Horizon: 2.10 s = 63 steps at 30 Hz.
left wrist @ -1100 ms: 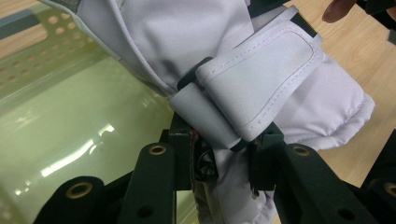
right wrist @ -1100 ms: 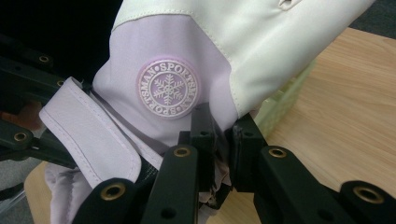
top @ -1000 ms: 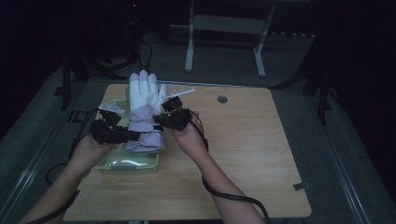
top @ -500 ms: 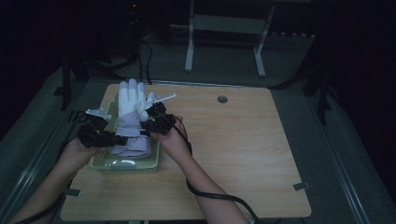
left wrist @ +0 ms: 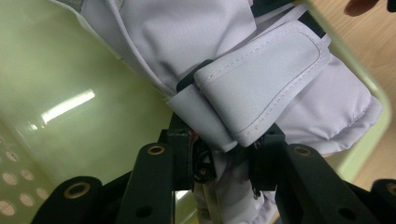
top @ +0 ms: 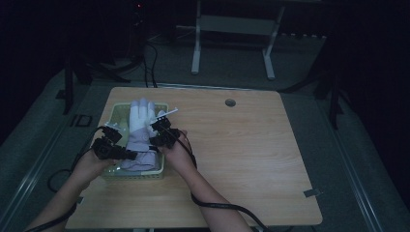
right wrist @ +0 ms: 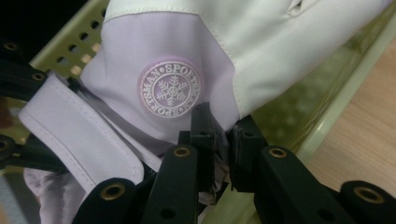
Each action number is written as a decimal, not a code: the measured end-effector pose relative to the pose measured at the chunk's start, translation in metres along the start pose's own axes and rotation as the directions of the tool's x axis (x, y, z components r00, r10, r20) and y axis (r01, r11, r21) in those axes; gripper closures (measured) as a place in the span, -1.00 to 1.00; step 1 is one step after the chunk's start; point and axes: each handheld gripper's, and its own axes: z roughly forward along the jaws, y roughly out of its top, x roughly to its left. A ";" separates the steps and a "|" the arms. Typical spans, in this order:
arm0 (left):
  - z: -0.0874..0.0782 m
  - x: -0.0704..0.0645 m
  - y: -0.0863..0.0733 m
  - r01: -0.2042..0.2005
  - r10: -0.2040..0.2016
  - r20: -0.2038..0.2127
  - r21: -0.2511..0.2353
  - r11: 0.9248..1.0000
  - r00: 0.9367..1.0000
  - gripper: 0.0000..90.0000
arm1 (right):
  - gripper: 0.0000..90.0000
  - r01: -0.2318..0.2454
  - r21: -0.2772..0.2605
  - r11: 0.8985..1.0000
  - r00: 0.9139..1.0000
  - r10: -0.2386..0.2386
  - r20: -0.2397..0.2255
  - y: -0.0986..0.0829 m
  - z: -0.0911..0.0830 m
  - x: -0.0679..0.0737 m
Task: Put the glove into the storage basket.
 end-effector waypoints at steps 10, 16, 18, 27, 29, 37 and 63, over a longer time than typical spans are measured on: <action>0.015 0.000 0.003 0.024 -0.018 -0.051 0.123 0.992 0.999 0.45 | 0.78 0.016 0.082 0.996 0.999 -0.019 0.031 -0.001 0.017 0.003; 0.020 0.002 0.003 0.045 -0.034 -0.071 0.155 0.987 0.997 0.36 | 0.70 0.046 0.099 0.994 0.998 -0.050 0.040 0.000 0.020 0.006; 0.021 0.002 0.002 0.051 -0.041 -0.069 0.162 0.985 0.997 0.33 | 0.58 0.047 0.098 0.994 0.998 -0.051 0.039 0.001 0.019 0.007; 0.022 0.004 -0.001 0.052 -0.040 -0.082 0.160 0.986 0.996 0.18 | 0.18 0.071 0.034 0.997 0.997 -0.072 0.033 0.009 0.006 0.004; 0.018 0.001 0.000 0.041 -0.027 -0.118 0.123 0.992 0.993 -0.07 | 0.11 0.081 0.012 0.997 0.996 -0.081 0.031 0.011 0.000 0.005; -0.008 -0.008 0.008 0.053 -0.058 -0.118 -0.045 0.998 0.991 -0.69 | 0.01 0.101 -0.040 0.994 0.995 -0.100 0.006 0.017 -0.023 0.001; 0.008 -0.088 0.044 -0.041 0.034 -0.029 -0.261 0.964 0.999 -0.99 | -0.69 0.190 -0.104 0.976 0.982 -0.188 0.026 -0.026 -0.096 -0.072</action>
